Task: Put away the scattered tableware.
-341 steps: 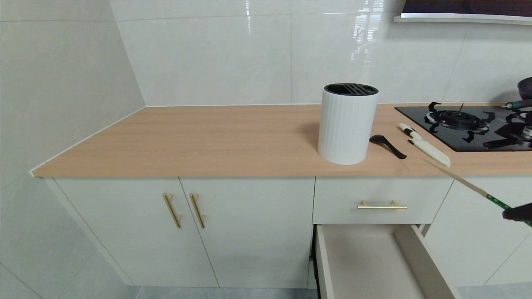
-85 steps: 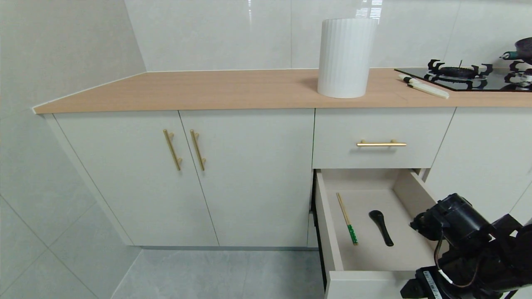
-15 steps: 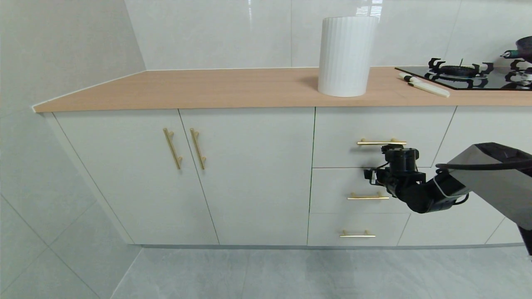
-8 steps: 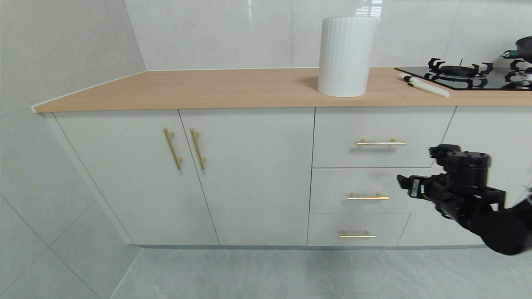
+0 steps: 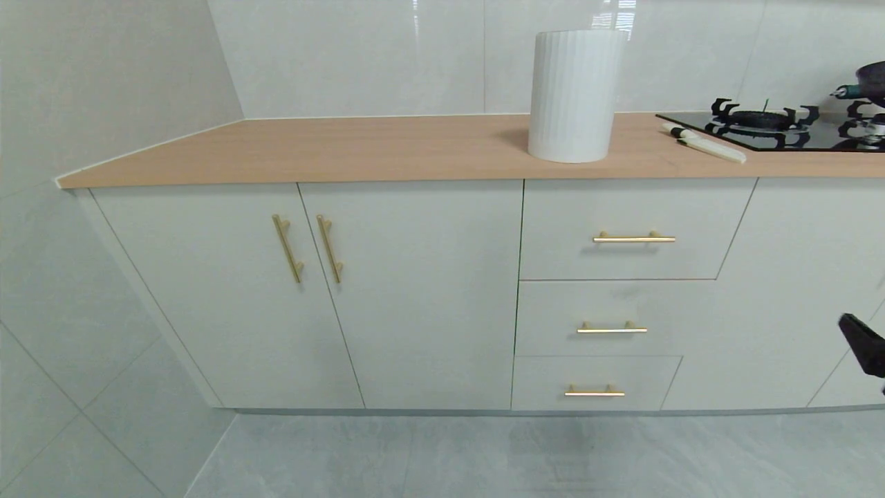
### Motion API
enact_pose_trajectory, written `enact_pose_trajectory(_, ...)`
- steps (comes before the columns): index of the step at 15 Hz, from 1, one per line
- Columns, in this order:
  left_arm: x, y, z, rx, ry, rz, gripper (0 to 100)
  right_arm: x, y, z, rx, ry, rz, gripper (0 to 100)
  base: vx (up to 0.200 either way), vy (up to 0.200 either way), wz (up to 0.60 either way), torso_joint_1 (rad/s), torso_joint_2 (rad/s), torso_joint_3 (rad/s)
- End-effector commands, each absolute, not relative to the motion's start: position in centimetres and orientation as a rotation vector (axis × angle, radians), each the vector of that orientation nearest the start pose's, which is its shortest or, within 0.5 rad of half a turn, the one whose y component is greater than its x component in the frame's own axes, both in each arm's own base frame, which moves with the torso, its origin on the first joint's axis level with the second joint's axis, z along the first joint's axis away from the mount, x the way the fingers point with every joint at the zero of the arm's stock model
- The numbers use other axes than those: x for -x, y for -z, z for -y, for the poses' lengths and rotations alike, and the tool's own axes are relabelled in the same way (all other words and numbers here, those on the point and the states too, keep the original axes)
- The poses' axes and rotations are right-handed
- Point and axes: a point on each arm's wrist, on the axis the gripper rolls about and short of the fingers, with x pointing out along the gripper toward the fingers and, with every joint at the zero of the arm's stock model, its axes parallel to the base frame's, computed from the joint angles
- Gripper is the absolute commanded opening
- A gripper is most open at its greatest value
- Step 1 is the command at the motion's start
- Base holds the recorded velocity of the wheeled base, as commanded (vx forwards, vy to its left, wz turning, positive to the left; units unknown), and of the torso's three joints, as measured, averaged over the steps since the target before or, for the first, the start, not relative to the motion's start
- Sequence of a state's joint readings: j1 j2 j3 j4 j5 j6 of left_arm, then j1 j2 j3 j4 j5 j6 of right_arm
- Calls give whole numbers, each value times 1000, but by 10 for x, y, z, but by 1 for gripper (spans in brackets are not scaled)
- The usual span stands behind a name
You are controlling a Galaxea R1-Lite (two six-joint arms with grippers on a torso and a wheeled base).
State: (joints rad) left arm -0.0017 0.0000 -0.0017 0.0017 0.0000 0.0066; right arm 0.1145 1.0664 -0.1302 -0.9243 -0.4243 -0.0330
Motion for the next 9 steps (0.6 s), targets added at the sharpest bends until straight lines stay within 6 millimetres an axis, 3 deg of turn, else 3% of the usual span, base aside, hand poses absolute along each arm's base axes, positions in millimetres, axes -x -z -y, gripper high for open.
enact_pose_trajectory(1, 23, -76, 0, -6, 2, -2, 100, -37, -157, 5, 35, 320, 74, 100, 0, 0, 0, 0, 0, 0)
enact_pose_trajectory(6, 23, -76, 0, -6, 2, -2, 100, 28, -143, 11, 58, 384, 46, 100, 0, 0, 0, 0, 0, 0)
enact_pose_trajectory(9, 23, -76, 0, -6, 2, -2, 100, 44, -127, 9, 78, 446, 80, 100, 0, 0, 0, 0, 0, 0)
